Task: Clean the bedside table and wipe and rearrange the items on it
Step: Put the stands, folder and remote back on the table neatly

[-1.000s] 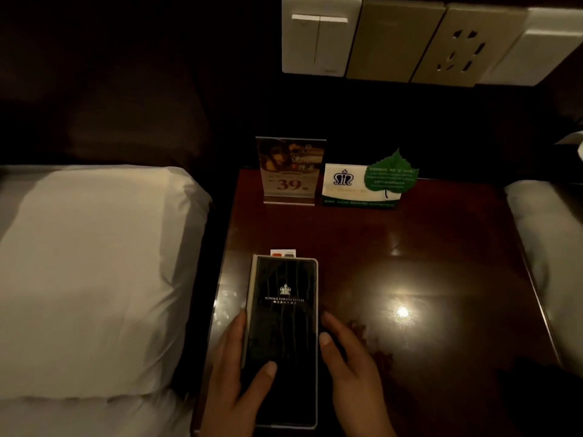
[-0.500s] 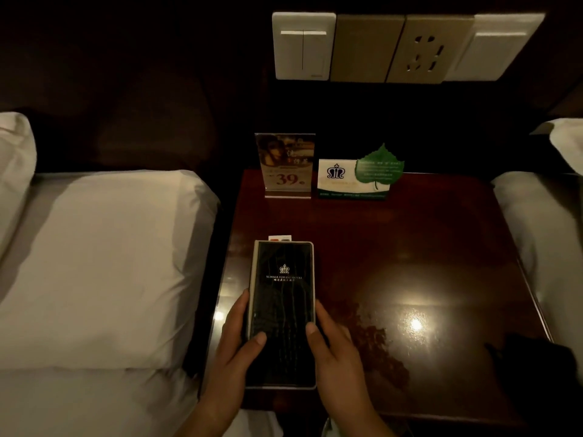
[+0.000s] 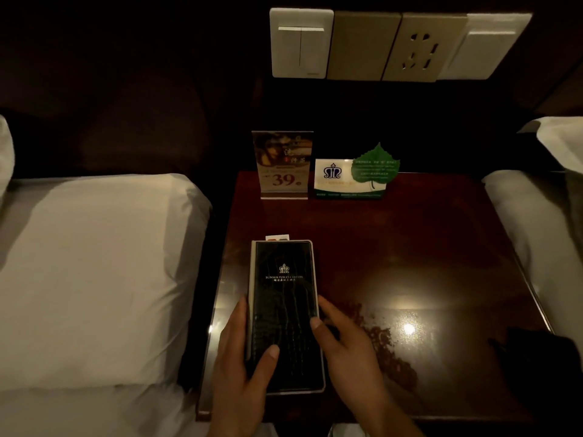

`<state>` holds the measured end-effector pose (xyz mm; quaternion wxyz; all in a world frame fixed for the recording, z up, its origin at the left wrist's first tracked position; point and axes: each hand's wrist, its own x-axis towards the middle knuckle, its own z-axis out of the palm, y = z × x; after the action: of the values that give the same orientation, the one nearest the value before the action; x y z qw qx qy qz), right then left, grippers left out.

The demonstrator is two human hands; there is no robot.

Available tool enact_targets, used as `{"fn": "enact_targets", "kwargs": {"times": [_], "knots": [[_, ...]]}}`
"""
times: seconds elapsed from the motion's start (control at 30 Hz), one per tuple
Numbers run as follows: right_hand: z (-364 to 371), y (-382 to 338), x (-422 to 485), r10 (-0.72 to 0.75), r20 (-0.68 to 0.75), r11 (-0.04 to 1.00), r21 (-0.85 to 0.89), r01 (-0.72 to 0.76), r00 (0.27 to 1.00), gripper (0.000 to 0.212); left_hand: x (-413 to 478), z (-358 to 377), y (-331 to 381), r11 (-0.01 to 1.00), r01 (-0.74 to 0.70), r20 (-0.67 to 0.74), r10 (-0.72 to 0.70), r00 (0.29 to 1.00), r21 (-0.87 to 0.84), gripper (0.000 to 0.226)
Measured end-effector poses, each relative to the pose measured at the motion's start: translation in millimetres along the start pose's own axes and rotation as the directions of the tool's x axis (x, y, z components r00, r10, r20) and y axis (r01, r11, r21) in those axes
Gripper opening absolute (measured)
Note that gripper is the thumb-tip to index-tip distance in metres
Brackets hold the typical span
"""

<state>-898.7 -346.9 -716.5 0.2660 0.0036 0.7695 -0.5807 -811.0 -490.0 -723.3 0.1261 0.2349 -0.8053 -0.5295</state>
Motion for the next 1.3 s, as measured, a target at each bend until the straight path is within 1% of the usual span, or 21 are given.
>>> {"fn": "enact_targets", "kwargs": {"times": [0.03, 0.07, 0.1, 0.13, 0.17, 0.2, 0.23, 0.3, 0.37, 0.43, 0.57, 0.63, 0.7, 0.77, 0.87, 1.03, 1.13, 1.2, 1.23, 1.3], "knots": [[-4.1, -7.7, 7.2, -0.015, -0.018, 1.000, 0.010, 0.015, 1.000, 0.037, -1.2, -1.4, 0.2, 0.999, -0.031, -0.015, 0.032, 0.999, 0.016, 0.080], [-8.5, -16.1, 18.0, -0.063, -0.062, 0.998, -0.035, 0.061, 0.996, 0.035, -1.9, -2.3, 0.5, 0.997, -0.062, -0.035, 0.063, 0.997, 0.036, 0.079], [-12.2, -25.1, 31.9, -0.147, -0.113, 0.981, -0.146, 0.130, 0.983, 0.034, -2.0, -2.7, 1.1, 0.995, -0.087, -0.047, 0.090, 0.995, 0.056, 0.078], [-14.4, -34.4, 48.3, -0.248, -0.133, 0.937, -0.283, 0.203, 0.960, 0.034, -1.7, -2.2, 2.2, 0.991, -0.108, -0.047, 0.112, 0.993, 0.078, 0.077], [-14.0, -45.9, 64.9, -0.341, -0.106, 0.871, -0.409, 0.272, 0.934, 0.039, -2.1, -1.4, 3.2, 0.986, -0.131, -0.036, 0.135, 0.990, 0.103, 0.076], [-11.2, -57.9, 80.4, -0.396, -0.041, 0.807, -0.491, 0.327, 0.917, 0.045, -3.2, -1.0, 4.0, 0.980, -0.156, -0.020, 0.159, 0.987, 0.127, 0.075], [-5.6, -69.5, 94.9, -0.415, 0.046, 0.761, -0.529, 0.375, 0.909, 0.050, -4.5, -1.4, 5.0, 0.974, -0.175, -0.007, 0.178, 0.984, 0.143, 0.075], [8.2, -85.5, 116.0, -0.392, 0.216, 0.685, -0.580, 0.441, 0.894, 0.055, -5.0, -3.0, 9.8, 0.967, -0.196, 0.007, 0.197, 0.980, 0.165, 0.073], [18.1, -91.2, 128.8, -0.323, 0.323, 0.621, -0.637, 0.457, 0.890, 0.058, -3.8, -2.6, 14.6, 0.960, -0.204, 0.025, 0.203, 0.979, 0.191, 0.071], [24.0, -91.9, 134.1, -0.272, 0.370, 0.574, -0.679, 0.459, 0.888, 0.059, -4.2, -3.4, 18.9, 0.960, -0.189, 0.046, 0.184, 0.982, 0.205, 0.070], [28.8, -92.7, 138.9, -0.235, 0.409, 0.404, -0.784, 0.471, 0.882, 0.058, -2.0, -5.1, 21.9, 0.951, -0.198, 0.089, 0.182, 0.979, 0.237, 0.073], [31.7, -95.0, 141.3, -0.239, 0.407, 0.366, -0.803, 0.470, 0.882, 0.058, -1.9, -5.4, 21.5, 0.940, -0.214, 0.090, 0.197, 0.976, 0.264, 0.072], [31.7, -96.3, 142.9, -0.244, 0.388, 0.384, -0.803, 0.456, 0.889, 0.059, 0.0, -5.6, 20.8, 0.933, -0.229, 0.093, 0.211, 0.973, 0.277, 0.070], [28.7, -95.2, 145.6, -0.249, 0.360, 0.431, -0.790, 0.436, 0.899, 0.062, 2.4, -6.0, 20.5, 0.932, -0.239, 0.112, 0.215, 0.970, 0.272, 0.068], [25.0, -93.4, 147.5, -0.251, 0.347, 0.481, -0.766, 0.427, 0.904, 0.063, 2.9, -4.9, 19.5, 0.944, -0.217, 0.101, 0.197, 0.975, 0.250, 0.067], [23.0, -89.9, 146.7, -0.293, 0.341, 0.533, -0.717, 0.449, 0.893, 0.057, 0.5, -2.3, 18.8, 0.935, -0.213, 0.088, 0.196, 0.977, 0.284, 0.065], [25.2, -88.2, 143.6, -0.291, 0.373, 0.512, -0.717, 0.473, 0.881, 0.055, -1.6, -1.3, 19.8, 0.924, -0.215, 0.068, 0.204, 0.977, 0.317, 0.064], [24.9, -86.2, 140.4, -0.302, 0.373, 0.533, -0.697, 0.480, 0.877, 0.056, -1.1, -1.8, 20.5, 0.925, -0.224, 0.075, 0.211, 0.975, 0.306, 0.065], [22.9, -84.6, 138.9, -0.324, 0.351, 0.567, -0.671, 0.477, 0.879, 0.057, -0.1, -2.1, 21.1, 0.928, -0.230, 0.079, 0.216, 0.973, 0.291, 0.065], [17.0, -78.8, 134.1, -0.382, 0.246, 0.634, -0.632, 0.446, 0.891, 0.060, 1.3, -3.2, 20.8, 0.934, -0.238, 0.082, 0.224, 0.971, 0.265, 0.065]]}}
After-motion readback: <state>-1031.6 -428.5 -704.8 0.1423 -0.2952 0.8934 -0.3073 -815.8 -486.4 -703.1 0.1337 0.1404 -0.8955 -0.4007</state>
